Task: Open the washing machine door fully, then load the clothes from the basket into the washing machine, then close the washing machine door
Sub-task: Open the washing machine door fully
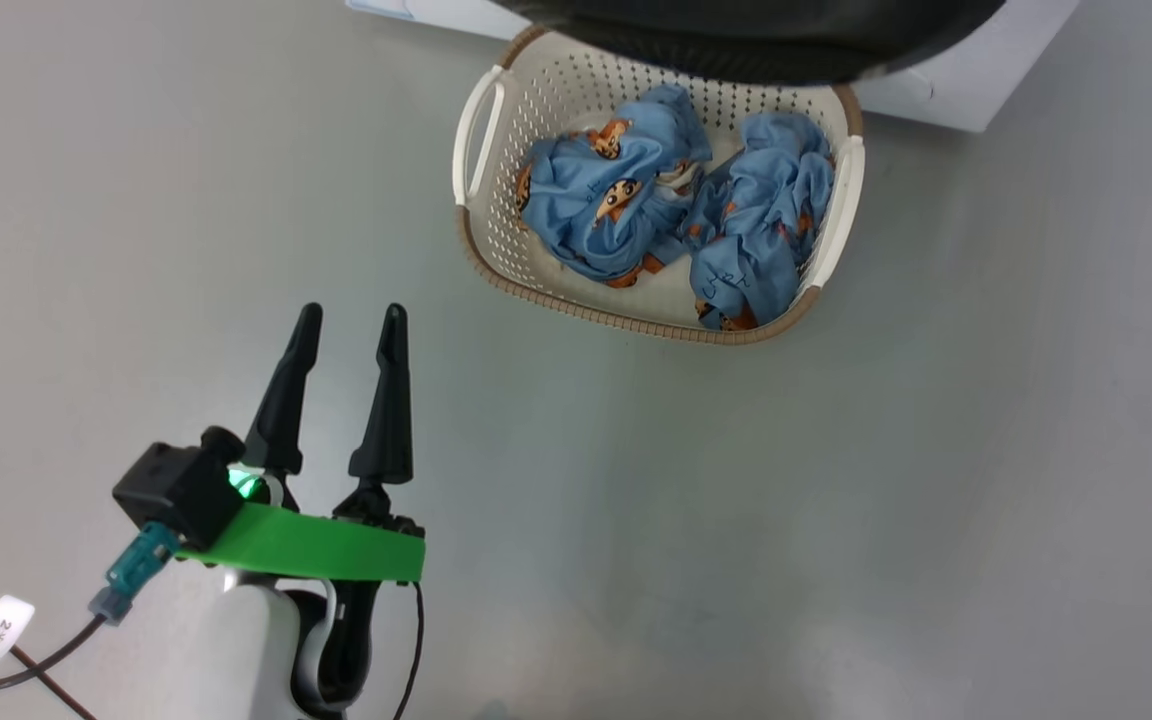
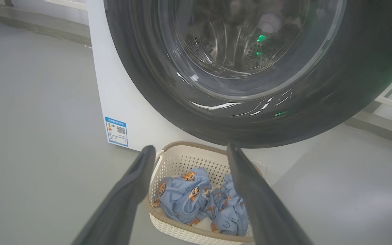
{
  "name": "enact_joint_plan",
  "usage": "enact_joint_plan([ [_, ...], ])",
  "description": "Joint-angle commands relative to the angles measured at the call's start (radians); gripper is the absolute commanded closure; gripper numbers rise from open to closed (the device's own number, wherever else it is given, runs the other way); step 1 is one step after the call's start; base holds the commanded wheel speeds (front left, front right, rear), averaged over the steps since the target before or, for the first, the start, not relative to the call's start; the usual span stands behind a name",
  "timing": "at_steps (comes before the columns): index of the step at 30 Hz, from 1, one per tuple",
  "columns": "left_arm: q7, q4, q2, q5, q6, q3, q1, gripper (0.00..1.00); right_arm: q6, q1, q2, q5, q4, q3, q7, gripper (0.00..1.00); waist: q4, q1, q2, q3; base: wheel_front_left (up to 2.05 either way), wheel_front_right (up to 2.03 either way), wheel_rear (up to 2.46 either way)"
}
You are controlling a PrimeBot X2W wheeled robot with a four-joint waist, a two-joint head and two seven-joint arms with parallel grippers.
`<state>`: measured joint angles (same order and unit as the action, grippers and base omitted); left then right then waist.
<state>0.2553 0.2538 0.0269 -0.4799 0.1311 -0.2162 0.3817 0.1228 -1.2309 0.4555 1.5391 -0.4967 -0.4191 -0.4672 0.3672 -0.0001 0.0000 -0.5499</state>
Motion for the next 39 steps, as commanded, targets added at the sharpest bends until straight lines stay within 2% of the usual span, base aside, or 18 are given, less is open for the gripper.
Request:
enact_joint_plan([
  [1,0.006,-0.019,0.023,0.008,0.000,0.037,-0.030,0.00,0.008,0.035,-0.054,-0.006,0.043,-0.029,-0.021,1.00,-0.003,0.0001,0.0000,0.018,0.00,0.00,0.00],
  [16,0.006,-0.021,0.023,0.032,0.000,0.052,-0.081,0.00,0.008,0.120,-0.078,0.030,0.068,-0.073,-0.056,1.00,0.003,0.0001,0.0000,0.101,0.00,0.00,0.00],
  [39,0.006,-0.009,0.023,0.068,0.000,0.105,-0.161,0.00,0.008,0.325,-0.143,0.068,0.171,-0.125,-0.129,1.00,-0.007,0.0001,0.0000,0.249,0.00,0.00,0.00],
])
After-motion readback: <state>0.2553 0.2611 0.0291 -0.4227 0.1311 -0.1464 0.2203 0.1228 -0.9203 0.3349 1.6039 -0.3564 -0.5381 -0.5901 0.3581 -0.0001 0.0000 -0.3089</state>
